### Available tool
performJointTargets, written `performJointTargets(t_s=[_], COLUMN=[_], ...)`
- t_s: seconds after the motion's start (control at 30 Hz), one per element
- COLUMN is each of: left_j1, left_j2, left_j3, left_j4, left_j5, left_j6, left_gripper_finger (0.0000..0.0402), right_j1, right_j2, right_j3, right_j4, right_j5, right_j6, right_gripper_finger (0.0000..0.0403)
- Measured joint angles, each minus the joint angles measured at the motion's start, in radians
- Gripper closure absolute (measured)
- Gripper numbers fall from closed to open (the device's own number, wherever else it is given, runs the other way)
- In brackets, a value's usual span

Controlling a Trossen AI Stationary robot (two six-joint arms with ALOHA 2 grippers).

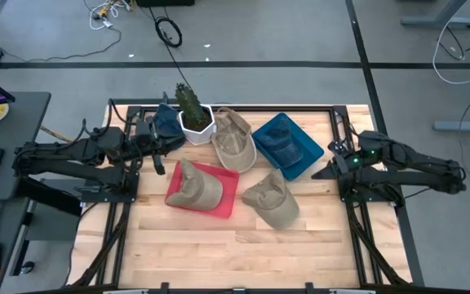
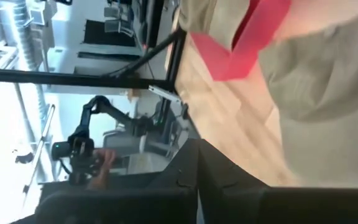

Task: Pick & Place hat
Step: Put the bottom brown cap into the red bin

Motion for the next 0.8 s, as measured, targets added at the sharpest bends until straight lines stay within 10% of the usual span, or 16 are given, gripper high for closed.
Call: performJointTargets(t_s=[0.4, 0.8], left_j1=[0.0, 0.0], left_j2=[0.019, 0.017], left_j3=[0.0, 0.0], left_j4=[-0.019, -0.083], left_j5=[0.0, 0.004], left_j6=[0.076, 0.137], left_gripper_finger=[0.0397, 0.0397], right_j1=[0.379, 0.855], right_j2=[0.2, 0.437], right_j3=[-0.001, 0.001], right_j4=[-0.033, 0.094], right_j5=[0.217, 0.709], right_j6=[0.318, 0.817], right_gripper_finger=[0.0403, 0.0403])
